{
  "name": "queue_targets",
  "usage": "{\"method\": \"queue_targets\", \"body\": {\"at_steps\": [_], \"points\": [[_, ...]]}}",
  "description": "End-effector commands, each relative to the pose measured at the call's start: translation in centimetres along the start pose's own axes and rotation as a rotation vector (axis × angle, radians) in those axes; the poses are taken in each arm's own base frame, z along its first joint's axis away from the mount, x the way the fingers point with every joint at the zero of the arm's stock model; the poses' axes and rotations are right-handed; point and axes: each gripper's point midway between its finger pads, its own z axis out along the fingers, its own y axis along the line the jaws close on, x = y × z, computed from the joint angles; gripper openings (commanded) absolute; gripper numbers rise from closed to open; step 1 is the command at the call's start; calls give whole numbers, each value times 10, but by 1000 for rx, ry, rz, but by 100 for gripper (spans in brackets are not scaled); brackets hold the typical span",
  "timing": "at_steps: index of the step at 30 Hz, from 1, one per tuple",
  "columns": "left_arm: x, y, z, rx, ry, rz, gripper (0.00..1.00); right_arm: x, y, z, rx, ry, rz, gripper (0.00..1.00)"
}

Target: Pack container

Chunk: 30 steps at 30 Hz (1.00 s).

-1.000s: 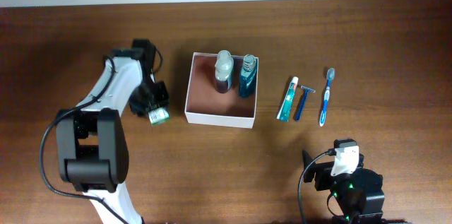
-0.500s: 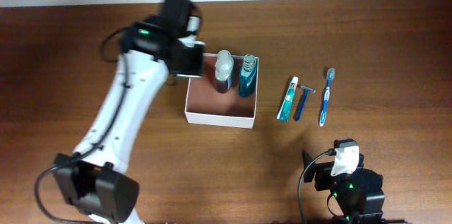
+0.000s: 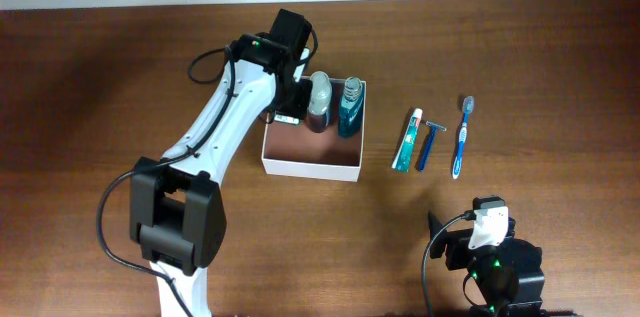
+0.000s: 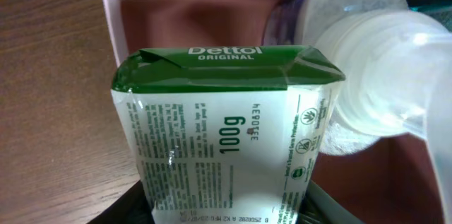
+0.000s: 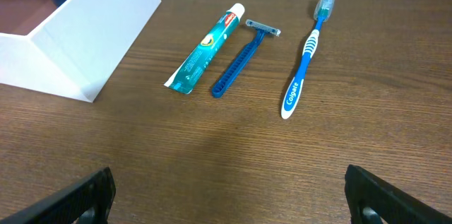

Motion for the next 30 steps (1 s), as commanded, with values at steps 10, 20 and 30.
{"method": "queue_targets", "body": {"at_steps": [10, 20, 30], "points": [[5, 5, -14, 5, 48, -30, 82, 1, -1, 1, 1, -3, 15, 99], [18, 59, -119, -60, 73, -140, 83, 1, -1, 1, 1, -3, 15, 99], [45, 129, -226, -133, -160, -306, 87, 1, -1, 1, 1, -3, 15, 99]]}}
